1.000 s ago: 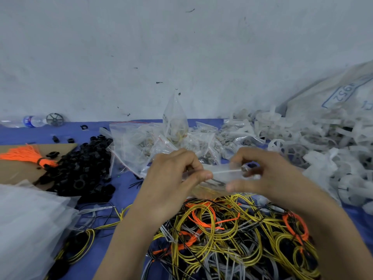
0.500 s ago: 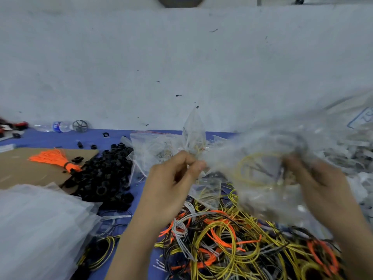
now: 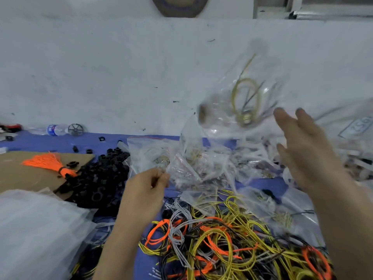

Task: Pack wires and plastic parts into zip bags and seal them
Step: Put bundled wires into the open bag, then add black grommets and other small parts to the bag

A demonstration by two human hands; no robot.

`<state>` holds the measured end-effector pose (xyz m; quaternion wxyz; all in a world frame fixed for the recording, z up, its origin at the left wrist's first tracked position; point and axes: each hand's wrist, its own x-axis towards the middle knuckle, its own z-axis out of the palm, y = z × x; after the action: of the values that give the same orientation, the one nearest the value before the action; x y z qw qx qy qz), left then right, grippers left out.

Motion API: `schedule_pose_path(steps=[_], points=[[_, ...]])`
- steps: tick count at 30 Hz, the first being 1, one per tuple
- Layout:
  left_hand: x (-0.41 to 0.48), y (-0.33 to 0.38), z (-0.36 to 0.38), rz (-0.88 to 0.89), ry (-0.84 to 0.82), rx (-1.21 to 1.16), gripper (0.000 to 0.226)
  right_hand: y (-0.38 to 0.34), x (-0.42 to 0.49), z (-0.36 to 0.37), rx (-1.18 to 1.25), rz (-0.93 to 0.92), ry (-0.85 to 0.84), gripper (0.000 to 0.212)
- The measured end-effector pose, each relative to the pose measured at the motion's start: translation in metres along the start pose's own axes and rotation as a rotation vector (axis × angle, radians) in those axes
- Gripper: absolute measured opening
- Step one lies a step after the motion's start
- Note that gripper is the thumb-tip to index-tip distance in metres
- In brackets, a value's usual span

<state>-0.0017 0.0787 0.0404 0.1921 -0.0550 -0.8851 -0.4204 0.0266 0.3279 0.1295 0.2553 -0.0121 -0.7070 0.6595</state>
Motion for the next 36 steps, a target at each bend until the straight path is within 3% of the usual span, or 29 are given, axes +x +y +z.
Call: schedule_pose_path(steps=[3, 6, 9, 10, 14, 17, 23, 27, 30, 33, 36], points=[[-0.002, 0.003, 0.003, -0.049, -0.142, 0.030, 0.027, 0.016, -0.026, 0.005, 0.020, 0.138, -0.085, 0.095], [-0.007, 0.011, 0.010, -0.015, -0.246, 0.095, 0.023, 0.035, -0.047, 0.006, -0.010, 0.148, -0.262, 0.084], [-0.010, -0.001, 0.007, 0.002, -0.280, 0.164, 0.014, 0.045, -0.047, 0.007, -0.275, 0.153, -0.484, 0.072], [-0.007, -0.013, 0.001, -0.027, -0.285, 0.235, 0.023, 0.047, -0.045, 0.007, -0.375, 0.161, -0.551, 0.073], [0.002, -0.100, -0.051, -0.419, -0.255, 0.694, 0.064, 0.053, -0.043, 0.003, -0.616, 0.151, -0.733, 0.081], [-0.013, -0.154, -0.083, -0.625, -0.336, 0.879, 0.067, 0.055, -0.042, 0.003, -0.639, 0.158, -0.739, 0.077], [-0.017, -0.166, -0.103, -0.395, -0.065, 0.691, 0.039, 0.059, -0.043, 0.007, -0.686, 0.199, -0.792, 0.077], [-0.008, -0.150, -0.111, -0.543, -0.173, 0.732, 0.054, 0.062, -0.044, 0.009, -0.680, 0.200, -0.827, 0.067], [-0.007, -0.140, -0.116, -0.515, -0.165, 0.827, 0.020, 0.062, -0.044, 0.008, -0.683, 0.209, -0.829, 0.054], [-0.007, -0.123, -0.121, -0.460, 0.044, 0.731, 0.032, 0.060, -0.045, 0.008, -0.691, 0.190, -0.818, 0.049], [-0.006, -0.078, -0.115, -0.167, 0.355, 0.513, 0.027, 0.055, -0.049, 0.015, -0.569, 0.149, -0.730, 0.053]])
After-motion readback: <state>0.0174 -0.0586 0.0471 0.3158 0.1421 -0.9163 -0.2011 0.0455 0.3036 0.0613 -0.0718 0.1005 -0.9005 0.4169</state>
